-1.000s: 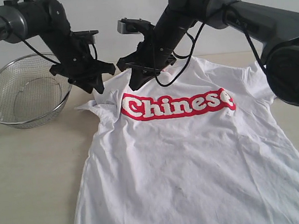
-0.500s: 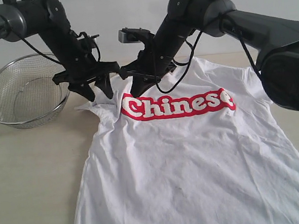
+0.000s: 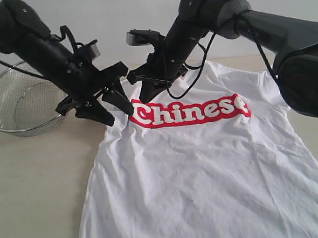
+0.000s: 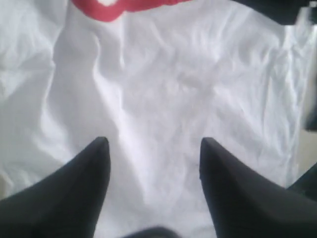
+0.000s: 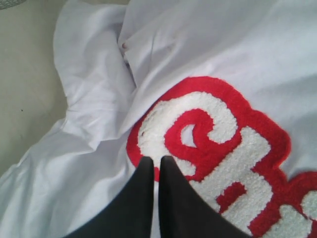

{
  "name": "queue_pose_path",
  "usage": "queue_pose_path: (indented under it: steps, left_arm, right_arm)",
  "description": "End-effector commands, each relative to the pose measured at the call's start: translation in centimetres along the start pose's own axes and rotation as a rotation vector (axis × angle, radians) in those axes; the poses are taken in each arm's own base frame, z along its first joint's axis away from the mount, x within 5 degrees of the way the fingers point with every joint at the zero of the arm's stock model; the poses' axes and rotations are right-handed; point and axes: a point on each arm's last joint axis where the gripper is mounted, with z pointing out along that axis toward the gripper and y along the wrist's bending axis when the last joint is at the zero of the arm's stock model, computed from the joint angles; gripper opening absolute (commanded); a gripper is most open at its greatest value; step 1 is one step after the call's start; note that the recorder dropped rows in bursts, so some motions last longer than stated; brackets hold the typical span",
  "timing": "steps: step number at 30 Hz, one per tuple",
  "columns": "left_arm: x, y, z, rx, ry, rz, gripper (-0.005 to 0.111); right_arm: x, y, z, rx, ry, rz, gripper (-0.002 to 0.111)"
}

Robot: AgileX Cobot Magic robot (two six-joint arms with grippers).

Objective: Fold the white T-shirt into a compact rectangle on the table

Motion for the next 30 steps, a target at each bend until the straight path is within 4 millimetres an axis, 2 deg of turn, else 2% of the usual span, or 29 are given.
queue_pose_path:
  steps: [1,3,10,11,16,20,23,26,30]
  left_arm:
    - [2.8,-1.5,-1.3,0.144,-0.182,-0.040,0.052]
    - [3.9,-1.0,-1.2,0.166,-0.261,-0.091,0.052]
    - [7.1,3.6,1.4,0.162,-0.523,-0.479,0.052]
    - [7.6,4.2,1.8,0.118,-0.533,-0.453,0.052]
    - [7.2,5.4,1.8,0.018,-0.605,-0.565,0.047]
    - [6.0,5.6,1.0,-0.028,-0.677,-0.578,0.031]
    - [5.0,5.6,1.2,-0.032,-0.689,-0.574,0.025]
    - [4.3,6.0,2.2,-0.029,-0.670,-0.578,0.027]
    - [4.0,6.8,3.6,-0.042,-0.636,-0.598,0.040]
  right_arm:
    - [0.0,-0.2,-0.4,0.004,-0.005,-0.003,0.000]
    - [0.0,-0.2,-0.4,0.003,-0.006,-0.005,0.000]
    - [0.0,-0.2,-0.4,-0.001,-0.008,0.001,0.000]
    - [0.0,-0.2,-0.4,-0.001,-0.008,0.001,0.000]
    - [-0.1,-0.1,-0.4,-0.008,-0.011,0.004,0.000]
    - [-0.1,0.0,-0.5,-0.020,-0.016,0.009,0.000]
    - [-0.1,0.0,-0.5,-0.023,-0.018,0.008,0.000]
    - [-0.1,0.0,-0.5,-0.023,-0.018,0.008,0.000]
    - [-0.1,0.0,-0.5,-0.023,-0.018,0.006,0.000]
